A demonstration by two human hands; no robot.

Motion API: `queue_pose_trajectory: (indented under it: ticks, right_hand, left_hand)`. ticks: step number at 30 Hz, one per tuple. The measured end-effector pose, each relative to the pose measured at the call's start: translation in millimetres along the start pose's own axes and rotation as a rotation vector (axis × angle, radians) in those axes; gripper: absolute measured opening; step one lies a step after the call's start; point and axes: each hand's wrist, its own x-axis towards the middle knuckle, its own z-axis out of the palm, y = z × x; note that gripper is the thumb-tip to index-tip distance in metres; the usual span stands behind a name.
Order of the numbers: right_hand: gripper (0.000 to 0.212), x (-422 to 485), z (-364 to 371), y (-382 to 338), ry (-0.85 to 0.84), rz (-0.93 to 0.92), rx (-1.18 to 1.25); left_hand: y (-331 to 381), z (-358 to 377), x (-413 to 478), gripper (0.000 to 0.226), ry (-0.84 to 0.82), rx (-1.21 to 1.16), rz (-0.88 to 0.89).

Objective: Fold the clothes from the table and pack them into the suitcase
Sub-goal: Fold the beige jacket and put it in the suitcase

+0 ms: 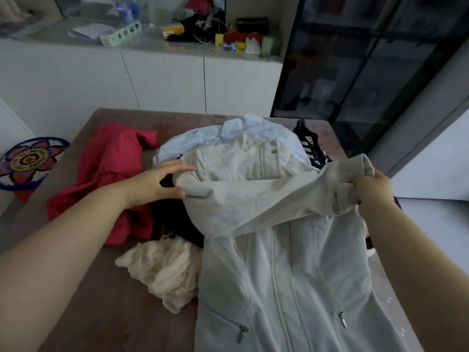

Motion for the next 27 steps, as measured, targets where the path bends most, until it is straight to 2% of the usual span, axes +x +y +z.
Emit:
queue_pose_trajectory:
  ticks: [1, 2, 4, 6, 7, 8, 10, 13, 16, 18, 20, 22, 24, 25, 27]
  right_hand:
    - [0.023, 4.8, -6.4, -0.9, 0.009, 0.024, 0.018]
    - [0.019, 9.2, -11.6, -2.7, 0.006, 0.044, 0.038]
    - [0.015, 17.8, -20.2, -6.4, -0.009, 0.048, 0.097]
    - [0.011, 27.2, -26.5, -7.2, -0.040, 0.003, 0.117]
    - [0.009, 31.0, -29.8, -7.3, -0.057, -0.028, 0.089]
    - [0.009, 34.4, -32.6, -6.6, -0.072, -0.060, 0.047]
    - [0.022, 39.6, -36.4, -4.1, -0.097, -0.098, -0.028]
    - [0.039, 36.5, -31.9, -3.8, -0.195, -0.097, -0.065]
    - [0.059, 29.7, -17.9, -5.1, -0.357, -0.104, -0.035]
    - [0.041, 19.0, 1.3, -10.2, -0.444, -0.152, -0.098]
    - [0.036, 10.0, 28.0, -12.9, -0.456, -0.189, -0.163]
    - [0.042, 7.1, 55.1, -7.3, -0.465, -0.204, -0.251]
    - [0.040, 7.8, 72.8, -0.2, -0.441, -0.257, -0.427]
    - [0.039, 9.8, 77.3, 1.7, -0.409, -0.285, -0.490]
    - [0.040, 13.6, 78.9, -1.6, -0.338, -0.351, -0.540]
  left_hand:
    - [-2.6, -1.3, 3.3, 0.077, -0.022, 0.133, -0.016]
    - [-4.7, -0.4, 8.9, 0.078, -0.003, 0.249, 0.005]
    - [-8.7, 4.4, 24.6, 0.049, 0.127, 0.343, 0.086]
    - [-8.6, 0.7, 35.9, 0.019, 0.215, 0.247, 0.126]
    - [-4.9, -4.2, 37.9, 0.014, 0.217, 0.154, 0.083]
    - [-3.7, -10.2, 39.9, 0.018, 0.226, 0.071, 0.045]
    - [-2.7, -23.9, 41.0, 0.036, 0.276, 0.026, 0.027]
    - [-4.3, -48.4, 31.8, 0.040, 0.308, 0.114, -0.003]
    - [-25.7, -79.4, 7.1, 0.046, 0.262, 0.264, -0.074]
    - [-47.5, -90.6, -15.4, 0.038, 0.253, 0.433, -0.106]
    - [-76.8, -86.8, -31.6, 0.022, 0.287, 0.581, -0.178]
    - [-86.7, -69.3, -41.9, 0.009, 0.256, 0.690, -0.358]
    - [-86.9, -51.0, -43.4, 0.023, 0.198, 0.748, -0.482]
    - [-82.0, -43.8, -41.3, 0.026, 0.221, 0.752, -0.537]
    - [-61.3, -34.7, -36.0, 0.023, 0.267, 0.785, -0.651]
